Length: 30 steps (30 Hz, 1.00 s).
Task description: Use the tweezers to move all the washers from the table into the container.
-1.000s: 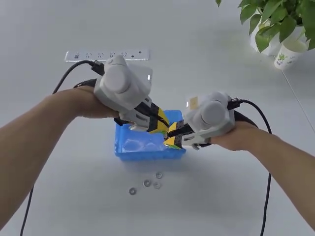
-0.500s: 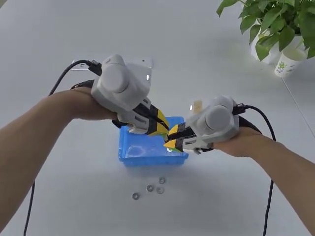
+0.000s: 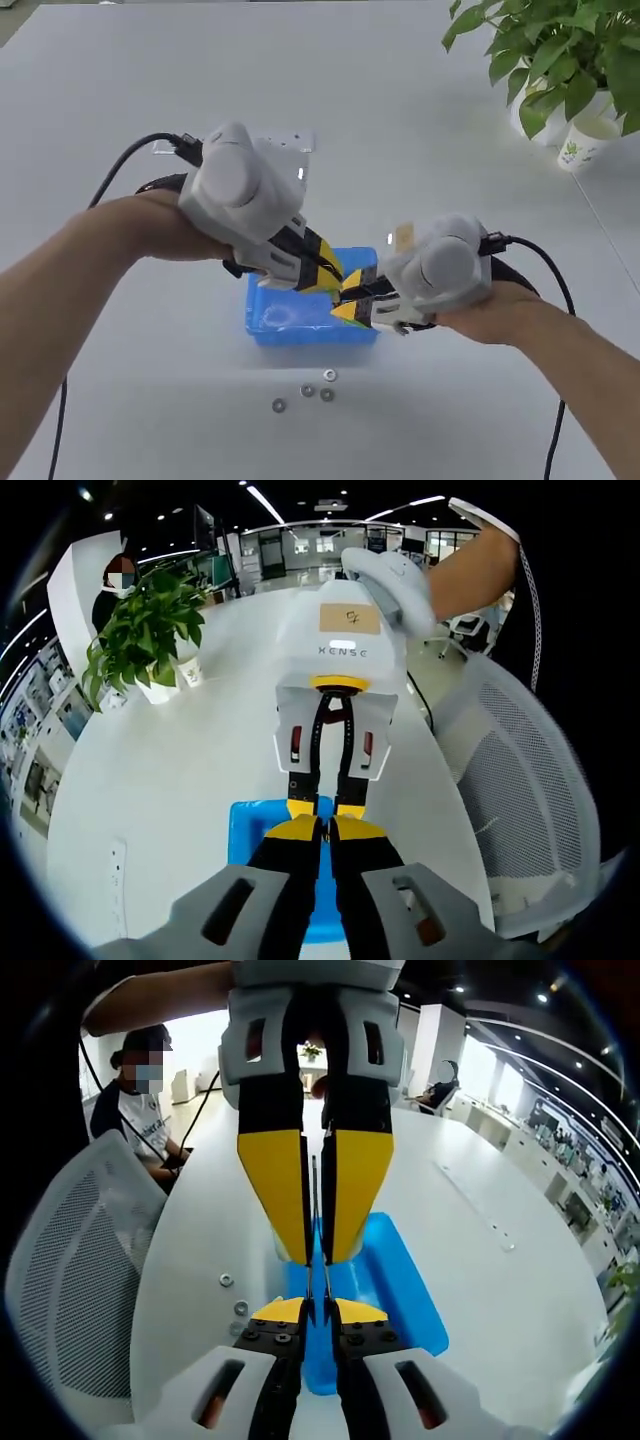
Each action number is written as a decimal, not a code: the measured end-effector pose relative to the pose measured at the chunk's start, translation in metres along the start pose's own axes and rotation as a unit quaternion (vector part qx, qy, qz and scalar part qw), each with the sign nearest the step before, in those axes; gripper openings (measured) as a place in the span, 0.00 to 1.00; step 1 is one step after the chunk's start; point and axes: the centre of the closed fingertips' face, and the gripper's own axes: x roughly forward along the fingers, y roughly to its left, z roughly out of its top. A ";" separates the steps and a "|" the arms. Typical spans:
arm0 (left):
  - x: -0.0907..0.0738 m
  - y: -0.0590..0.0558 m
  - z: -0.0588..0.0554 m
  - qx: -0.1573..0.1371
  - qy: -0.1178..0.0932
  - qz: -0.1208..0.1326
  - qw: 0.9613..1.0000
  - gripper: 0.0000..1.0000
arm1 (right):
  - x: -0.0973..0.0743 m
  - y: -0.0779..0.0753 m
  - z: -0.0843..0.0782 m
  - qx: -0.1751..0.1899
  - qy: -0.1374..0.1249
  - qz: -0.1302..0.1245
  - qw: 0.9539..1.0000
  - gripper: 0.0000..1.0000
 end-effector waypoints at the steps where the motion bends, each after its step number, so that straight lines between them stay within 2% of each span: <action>1: -0.001 -0.002 0.000 0.000 0.000 0.000 1.000 0.07 | 0.000 0.002 0.001 0.000 -0.001 0.000 1.000 0.11; 13: 0.002 -0.021 -0.003 0.000 0.003 -0.004 1.000 0.07 | 0.002 0.022 -0.001 0.003 0.002 0.008 1.000 0.11; 24: 0.010 -0.038 -0.013 -0.004 0.009 -0.010 1.000 0.07 | 0.009 0.040 -0.010 0.006 0.007 0.020 1.000 0.11; 30: 0.014 -0.043 -0.018 -0.004 0.010 -0.013 1.000 0.07 | 0.013 0.047 -0.014 0.006 0.011 0.024 1.000 0.11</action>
